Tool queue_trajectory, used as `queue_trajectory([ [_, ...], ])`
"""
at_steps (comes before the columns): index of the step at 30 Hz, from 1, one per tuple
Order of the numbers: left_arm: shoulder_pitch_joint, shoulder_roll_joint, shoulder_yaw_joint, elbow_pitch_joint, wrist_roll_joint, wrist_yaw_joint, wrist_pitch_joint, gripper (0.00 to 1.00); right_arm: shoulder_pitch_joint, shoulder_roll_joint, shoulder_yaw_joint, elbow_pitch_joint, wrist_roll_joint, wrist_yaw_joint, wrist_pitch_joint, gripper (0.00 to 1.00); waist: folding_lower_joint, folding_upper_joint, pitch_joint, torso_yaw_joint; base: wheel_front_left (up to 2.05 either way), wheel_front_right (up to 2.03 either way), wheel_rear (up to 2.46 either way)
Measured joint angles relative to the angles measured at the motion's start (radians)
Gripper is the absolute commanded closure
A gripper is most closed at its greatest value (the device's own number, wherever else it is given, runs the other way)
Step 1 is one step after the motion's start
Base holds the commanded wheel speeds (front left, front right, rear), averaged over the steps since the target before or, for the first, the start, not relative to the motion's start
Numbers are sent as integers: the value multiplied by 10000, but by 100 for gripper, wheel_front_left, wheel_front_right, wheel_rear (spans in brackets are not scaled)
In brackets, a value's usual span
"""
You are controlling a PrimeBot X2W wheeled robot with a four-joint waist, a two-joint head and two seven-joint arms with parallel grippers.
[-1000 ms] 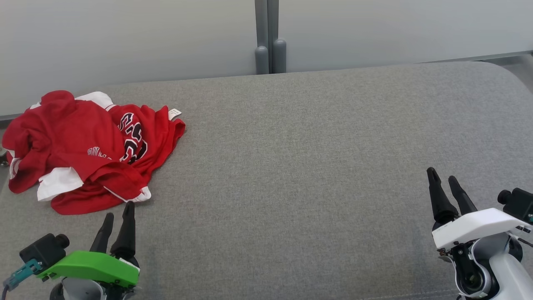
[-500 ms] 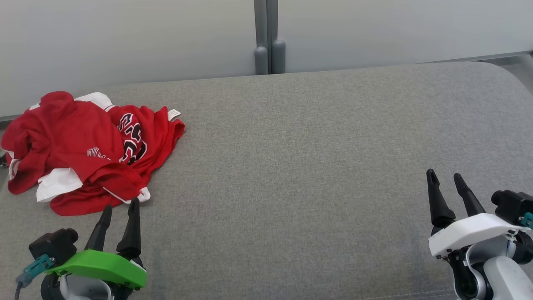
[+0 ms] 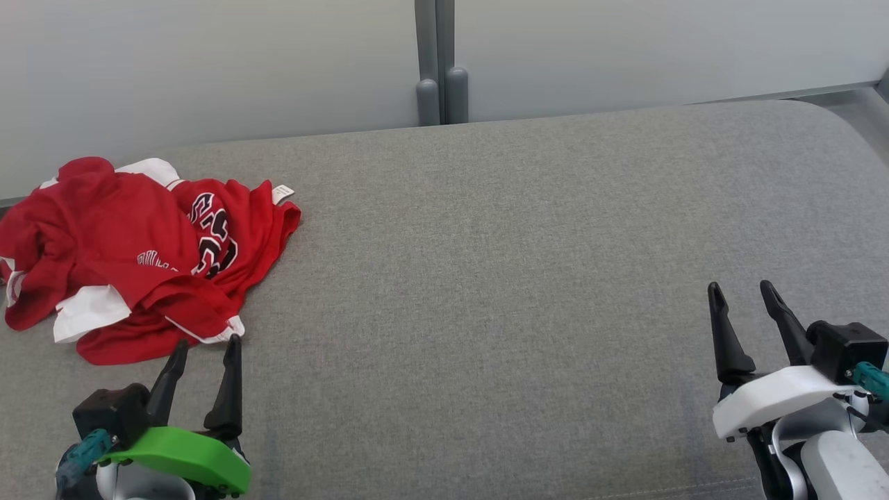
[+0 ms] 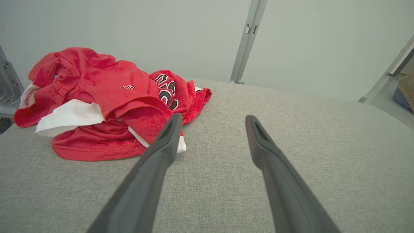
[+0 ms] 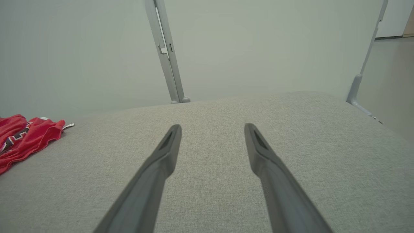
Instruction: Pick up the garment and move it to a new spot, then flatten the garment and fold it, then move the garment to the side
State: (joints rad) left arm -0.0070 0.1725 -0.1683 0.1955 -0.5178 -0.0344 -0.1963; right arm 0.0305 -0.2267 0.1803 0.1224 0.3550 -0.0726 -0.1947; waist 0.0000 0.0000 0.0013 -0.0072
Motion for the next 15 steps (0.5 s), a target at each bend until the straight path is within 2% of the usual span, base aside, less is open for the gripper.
queue_trajectory([
  [15,252,13,-19,182,1797,-75,-525,0,236,-130,247,-12,-1561,6,-533,0,0,0,-33,-65,0,0,0],
])
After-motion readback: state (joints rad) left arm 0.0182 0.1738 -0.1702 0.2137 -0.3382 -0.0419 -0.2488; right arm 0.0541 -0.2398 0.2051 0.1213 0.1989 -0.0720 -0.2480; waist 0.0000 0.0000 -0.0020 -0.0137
